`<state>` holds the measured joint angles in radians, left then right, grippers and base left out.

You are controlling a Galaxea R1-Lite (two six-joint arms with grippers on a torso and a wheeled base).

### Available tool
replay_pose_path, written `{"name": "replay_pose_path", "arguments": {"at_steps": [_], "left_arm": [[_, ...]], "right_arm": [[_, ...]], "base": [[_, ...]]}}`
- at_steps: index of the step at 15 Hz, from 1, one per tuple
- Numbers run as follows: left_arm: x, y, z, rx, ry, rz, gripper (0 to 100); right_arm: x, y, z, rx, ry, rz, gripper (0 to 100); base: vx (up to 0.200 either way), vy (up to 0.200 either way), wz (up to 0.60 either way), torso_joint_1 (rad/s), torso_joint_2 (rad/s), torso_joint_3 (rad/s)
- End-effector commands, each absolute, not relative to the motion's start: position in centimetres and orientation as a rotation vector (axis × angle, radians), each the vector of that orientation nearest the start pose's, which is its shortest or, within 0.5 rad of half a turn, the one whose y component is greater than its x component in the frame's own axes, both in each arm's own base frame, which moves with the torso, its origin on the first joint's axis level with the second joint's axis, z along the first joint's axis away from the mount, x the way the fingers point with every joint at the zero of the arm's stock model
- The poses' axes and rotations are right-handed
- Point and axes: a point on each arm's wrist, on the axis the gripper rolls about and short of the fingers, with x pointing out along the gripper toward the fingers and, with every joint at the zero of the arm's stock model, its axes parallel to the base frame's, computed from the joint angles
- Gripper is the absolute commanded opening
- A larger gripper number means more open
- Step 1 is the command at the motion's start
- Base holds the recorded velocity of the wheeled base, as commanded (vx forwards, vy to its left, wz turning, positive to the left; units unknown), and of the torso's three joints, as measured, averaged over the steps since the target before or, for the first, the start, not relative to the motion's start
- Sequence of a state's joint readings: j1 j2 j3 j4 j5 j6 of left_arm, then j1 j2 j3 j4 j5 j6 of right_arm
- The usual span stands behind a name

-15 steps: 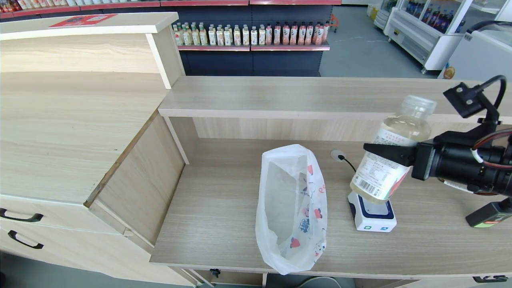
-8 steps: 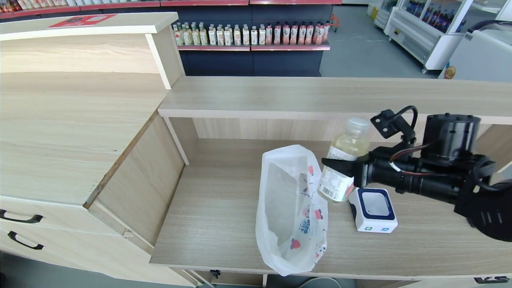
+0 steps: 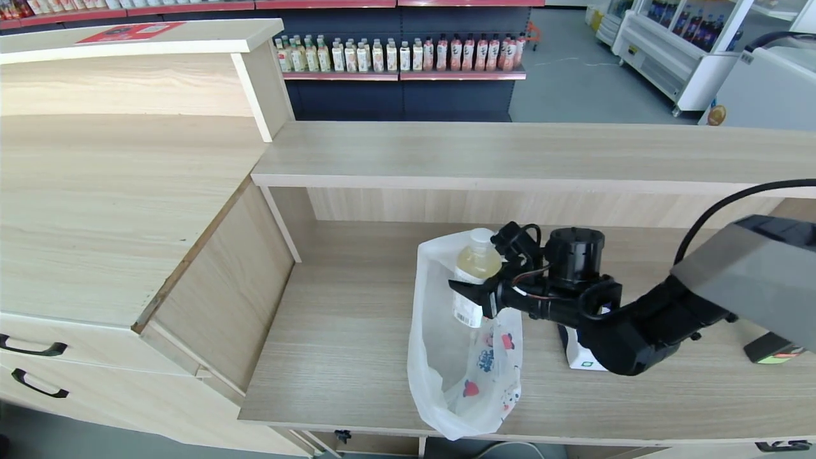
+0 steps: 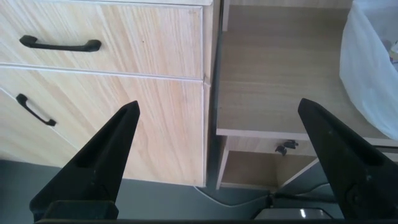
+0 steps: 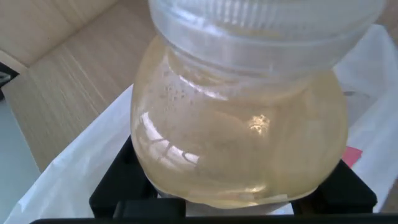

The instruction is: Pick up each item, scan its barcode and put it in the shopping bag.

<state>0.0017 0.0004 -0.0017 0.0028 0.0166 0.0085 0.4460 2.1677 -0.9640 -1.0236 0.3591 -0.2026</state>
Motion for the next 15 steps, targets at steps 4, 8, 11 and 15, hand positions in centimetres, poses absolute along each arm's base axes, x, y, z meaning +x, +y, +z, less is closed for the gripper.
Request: {"name": "replay_pose_path", "arguments": {"at_steps": [4,8,11,15], "left_arm": [[-2.3,0.0,7.6,0.008,0.002,0.018,100],[-2.3,0.0,7.6,0.008,0.002,0.018,100],[-2.3,0.0,7.6,0.008,0.003,0.018,100],[-2.3,0.0,7.6,0.008,0.002,0.018,100]], "right_arm": [[39.2,20.8,3.8,-0.272,0.072,0.85,0],[39.9,21.0,2.0,-0.316,0.037,0.849,0],[39.9,20.9,2.0,-0.318,0.023,0.847,0],[39.4,20.6,5.1,-0.249,0.0,0.843,100]], "base": [[0.0,0.0,0.0,0.0,0.0,0.0],[0.0,0.0,0.0,0.0,0.0,0.0],[0.0,0.0,0.0,0.0,0.0,0.0],[0.0,0.0,0.0,0.0,0.0,0.0]]}}
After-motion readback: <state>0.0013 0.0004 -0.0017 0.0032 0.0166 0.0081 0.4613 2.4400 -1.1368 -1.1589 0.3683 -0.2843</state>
